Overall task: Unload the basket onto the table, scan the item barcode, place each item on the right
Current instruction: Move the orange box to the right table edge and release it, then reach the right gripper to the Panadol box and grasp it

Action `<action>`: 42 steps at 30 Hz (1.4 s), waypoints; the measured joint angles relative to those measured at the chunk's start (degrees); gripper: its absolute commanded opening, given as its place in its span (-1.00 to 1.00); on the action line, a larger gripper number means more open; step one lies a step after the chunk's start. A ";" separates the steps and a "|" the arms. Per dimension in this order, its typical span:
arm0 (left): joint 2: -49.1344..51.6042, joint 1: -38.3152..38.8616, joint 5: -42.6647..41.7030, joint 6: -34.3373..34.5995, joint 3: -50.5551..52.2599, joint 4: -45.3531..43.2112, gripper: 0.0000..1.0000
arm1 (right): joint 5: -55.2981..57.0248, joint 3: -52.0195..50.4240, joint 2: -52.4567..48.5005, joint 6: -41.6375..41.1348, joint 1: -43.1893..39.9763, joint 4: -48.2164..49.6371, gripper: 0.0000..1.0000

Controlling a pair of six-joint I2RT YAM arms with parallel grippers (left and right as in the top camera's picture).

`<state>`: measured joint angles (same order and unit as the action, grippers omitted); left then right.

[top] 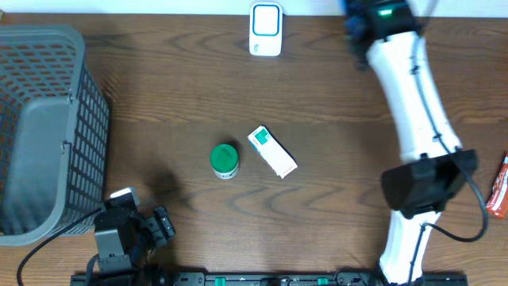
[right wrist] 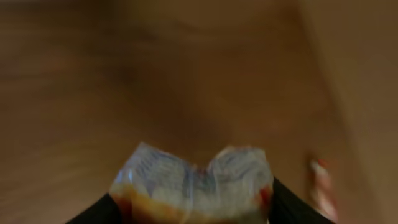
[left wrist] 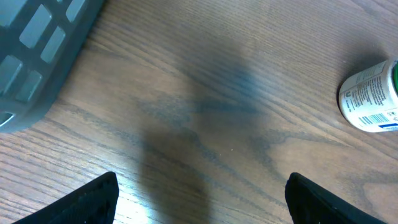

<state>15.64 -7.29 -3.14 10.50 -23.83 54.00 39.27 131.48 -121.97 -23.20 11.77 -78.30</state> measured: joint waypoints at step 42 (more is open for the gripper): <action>0.00 0.00 0.02 0.00 0.00 0.00 0.72 | -39.45 -4.76 9.40 -4.74 -9.27 -1.53 0.98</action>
<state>15.64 -7.29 -3.11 10.50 -23.83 54.00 -0.19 126.72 -112.57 -27.94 2.50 -79.83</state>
